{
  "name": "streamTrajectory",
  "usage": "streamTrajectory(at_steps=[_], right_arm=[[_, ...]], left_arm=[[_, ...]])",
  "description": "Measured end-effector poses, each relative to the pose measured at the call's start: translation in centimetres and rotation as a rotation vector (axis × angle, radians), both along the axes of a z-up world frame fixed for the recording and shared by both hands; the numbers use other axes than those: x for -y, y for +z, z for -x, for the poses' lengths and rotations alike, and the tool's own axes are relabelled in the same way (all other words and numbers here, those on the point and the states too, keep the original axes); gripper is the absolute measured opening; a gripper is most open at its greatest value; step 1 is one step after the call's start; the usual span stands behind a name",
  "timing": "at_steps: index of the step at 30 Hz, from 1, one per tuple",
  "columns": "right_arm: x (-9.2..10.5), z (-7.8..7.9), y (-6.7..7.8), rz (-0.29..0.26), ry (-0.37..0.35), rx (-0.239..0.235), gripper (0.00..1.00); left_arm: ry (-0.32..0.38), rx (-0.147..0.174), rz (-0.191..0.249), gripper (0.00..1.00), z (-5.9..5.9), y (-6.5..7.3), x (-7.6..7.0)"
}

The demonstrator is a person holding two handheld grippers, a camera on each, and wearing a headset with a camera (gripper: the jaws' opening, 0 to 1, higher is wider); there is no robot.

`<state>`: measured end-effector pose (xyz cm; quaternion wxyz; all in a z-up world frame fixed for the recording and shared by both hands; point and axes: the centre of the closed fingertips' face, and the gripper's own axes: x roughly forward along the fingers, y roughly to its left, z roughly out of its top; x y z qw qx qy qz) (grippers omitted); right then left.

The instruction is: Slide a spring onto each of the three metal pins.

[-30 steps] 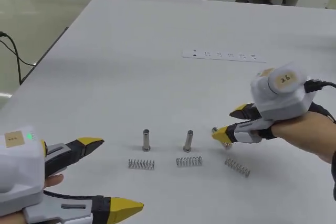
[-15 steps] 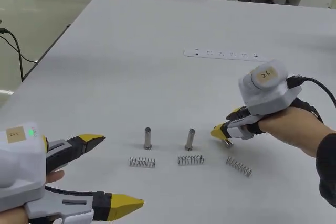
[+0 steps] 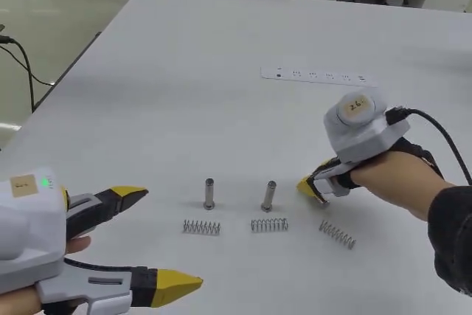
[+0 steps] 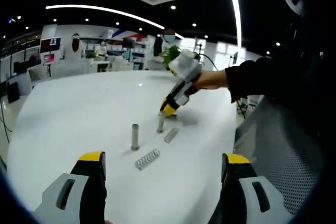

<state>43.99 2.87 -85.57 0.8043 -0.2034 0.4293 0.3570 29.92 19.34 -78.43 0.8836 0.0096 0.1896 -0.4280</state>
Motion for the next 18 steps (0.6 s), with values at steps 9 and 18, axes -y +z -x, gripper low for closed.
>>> streamTrajectory(at_steps=[9, 18], right_arm=[[0.00, -0.49, -0.73, 0.014, -0.026, -0.022, 0.14], [-0.27, -0.45, -0.76, 0.050, -0.014, -0.018, 0.06]], left_arm=[[0.002, -0.002, 0.001, 0.88, -0.03, -0.06, -0.16], [0.001, 0.000, 0.001, 0.87, -0.07, -0.04, -0.12]])
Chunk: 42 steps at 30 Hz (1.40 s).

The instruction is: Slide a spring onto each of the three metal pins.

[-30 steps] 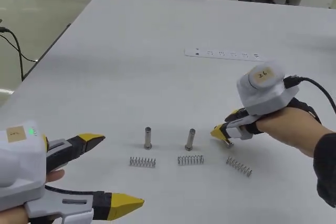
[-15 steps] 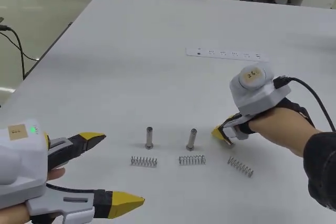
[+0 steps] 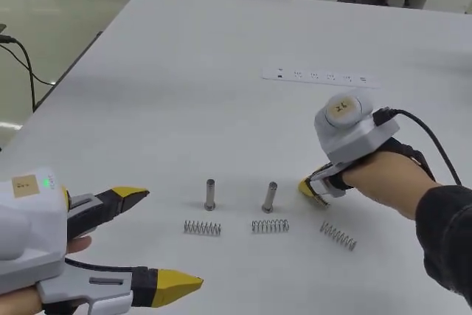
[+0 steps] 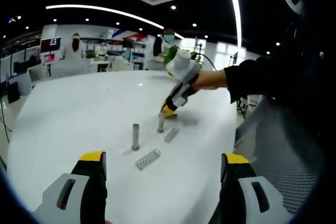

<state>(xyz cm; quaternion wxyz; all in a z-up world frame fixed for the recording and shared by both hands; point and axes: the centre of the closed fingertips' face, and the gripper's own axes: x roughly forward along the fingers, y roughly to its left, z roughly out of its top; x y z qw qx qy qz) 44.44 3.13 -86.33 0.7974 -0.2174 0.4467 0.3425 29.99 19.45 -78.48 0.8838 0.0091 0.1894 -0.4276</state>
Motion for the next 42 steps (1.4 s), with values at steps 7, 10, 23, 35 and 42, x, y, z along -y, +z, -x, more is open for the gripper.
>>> streamTrajectory(at_steps=[7, 10, 23, 35, 42], right_arm=[[0.2, 0.0, 0.1, -0.011, -0.026, -0.005, 0.05], [0.3, 0.2, 0.7, -0.022, -0.027, 0.004, 0.05], [0.9, 1.4, 2.6, -0.037, -0.018, 0.049, 0.05], [1.8, 2.1, 4.0, -0.061, -0.039, 0.080, 0.05], [2.2, 2.8, 4.4, -0.073, -0.058, 0.083, 0.05]], left_arm=[[0.004, 0.005, 0.000, 0.87, 0.0, 0.2, -0.2], [0.008, 0.008, 0.000, 0.86, 0.0, 0.3, -0.4], [0.003, 0.015, -0.005, 0.86, 0.1, 0.7, -0.1], [-0.004, 0.025, -0.004, 0.86, 0.2, 0.9, 0.2], [-0.007, 0.025, -0.005, 0.86, 0.3, 1.0, 0.4]])
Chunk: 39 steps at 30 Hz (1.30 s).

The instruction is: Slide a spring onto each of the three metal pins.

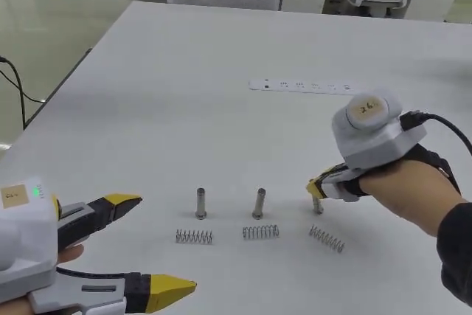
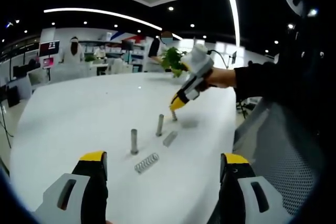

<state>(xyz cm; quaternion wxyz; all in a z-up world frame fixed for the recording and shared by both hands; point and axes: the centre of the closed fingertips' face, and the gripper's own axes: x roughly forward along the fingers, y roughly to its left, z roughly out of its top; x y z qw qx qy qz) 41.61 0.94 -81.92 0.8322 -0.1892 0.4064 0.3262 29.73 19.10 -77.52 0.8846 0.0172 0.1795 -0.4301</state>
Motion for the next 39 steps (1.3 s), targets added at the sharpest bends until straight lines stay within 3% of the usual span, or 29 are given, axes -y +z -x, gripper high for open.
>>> streamTrajectory(at_steps=[16, 39], right_arm=[[0.57, 0.21, 0.12, -0.058, -0.045, -0.010, 0.05], [0.93, 0.70, 0.09, -0.068, -0.029, 0.000, 0.05]], left_arm=[[-0.007, -0.001, -0.001, 0.85, 0.01, 0.02, 0.15], [-0.009, 0.001, -0.005, 0.85, 0.09, 0.09, 0.23]])
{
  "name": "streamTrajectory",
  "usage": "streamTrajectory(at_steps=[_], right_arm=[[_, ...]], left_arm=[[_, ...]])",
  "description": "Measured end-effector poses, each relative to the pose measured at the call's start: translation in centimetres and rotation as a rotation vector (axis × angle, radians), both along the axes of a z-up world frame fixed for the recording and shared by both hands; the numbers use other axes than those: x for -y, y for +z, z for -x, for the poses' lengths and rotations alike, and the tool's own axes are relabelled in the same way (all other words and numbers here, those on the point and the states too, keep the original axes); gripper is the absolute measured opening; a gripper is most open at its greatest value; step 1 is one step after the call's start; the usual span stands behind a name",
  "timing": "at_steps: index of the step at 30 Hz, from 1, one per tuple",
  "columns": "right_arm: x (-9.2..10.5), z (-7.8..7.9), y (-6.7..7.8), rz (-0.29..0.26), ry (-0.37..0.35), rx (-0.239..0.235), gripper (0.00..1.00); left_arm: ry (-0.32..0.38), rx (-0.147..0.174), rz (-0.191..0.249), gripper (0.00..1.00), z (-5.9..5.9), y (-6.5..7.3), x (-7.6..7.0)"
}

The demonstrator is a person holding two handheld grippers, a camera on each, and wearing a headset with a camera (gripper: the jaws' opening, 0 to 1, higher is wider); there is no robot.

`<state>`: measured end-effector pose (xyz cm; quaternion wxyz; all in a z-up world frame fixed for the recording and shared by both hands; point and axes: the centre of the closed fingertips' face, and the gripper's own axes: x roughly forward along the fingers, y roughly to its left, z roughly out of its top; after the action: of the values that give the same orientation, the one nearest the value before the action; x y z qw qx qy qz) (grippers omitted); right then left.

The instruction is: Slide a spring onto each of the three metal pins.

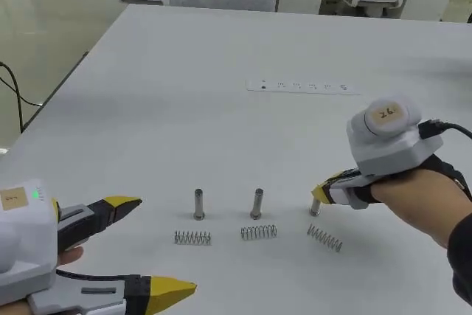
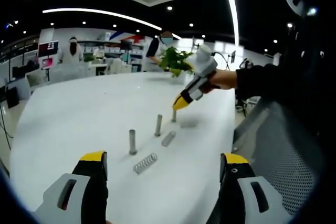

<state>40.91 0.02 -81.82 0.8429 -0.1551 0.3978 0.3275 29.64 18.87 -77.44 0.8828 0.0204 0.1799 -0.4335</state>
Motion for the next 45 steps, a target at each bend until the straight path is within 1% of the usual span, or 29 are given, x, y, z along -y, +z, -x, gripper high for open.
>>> streamTrajectory(at_steps=[6, 16, 22, 29, 38, 45], right_arm=[[0.0, -0.2, 0.0, -0.002, 0.001, 0.004, 0.06], [0.2, -0.1, -0.1, -0.001, 0.006, 0.008, 0.09], [0.2, -0.2, 0.1, -0.003, 0.008, 0.025, 0.14], [0.6, 0.0, 0.3, -0.002, 0.010, 0.037, 0.16], [1.5, 1.0, 1.2, -0.003, 0.010, 0.059, 0.17], [2.3, 2.6, 1.0, 0.012, 0.025, 0.050, 0.17]], left_arm=[[-0.001, 0.000, -0.001, 0.85, 0.1, 0.0, 0.0], [0.001, 0.001, -0.002, 0.85, 0.2, 0.1, 0.0], [0.003, 0.003, -0.001, 0.85, 0.2, 0.2, 0.0], [0.005, 0.005, -0.001, 0.85, 0.1, 0.1, -0.1], [0.007, 0.009, 0.001, 0.85, 0.0, 0.2, -0.2], [0.009, 0.008, 0.003, 0.85, -0.1, 0.1, -0.3]])
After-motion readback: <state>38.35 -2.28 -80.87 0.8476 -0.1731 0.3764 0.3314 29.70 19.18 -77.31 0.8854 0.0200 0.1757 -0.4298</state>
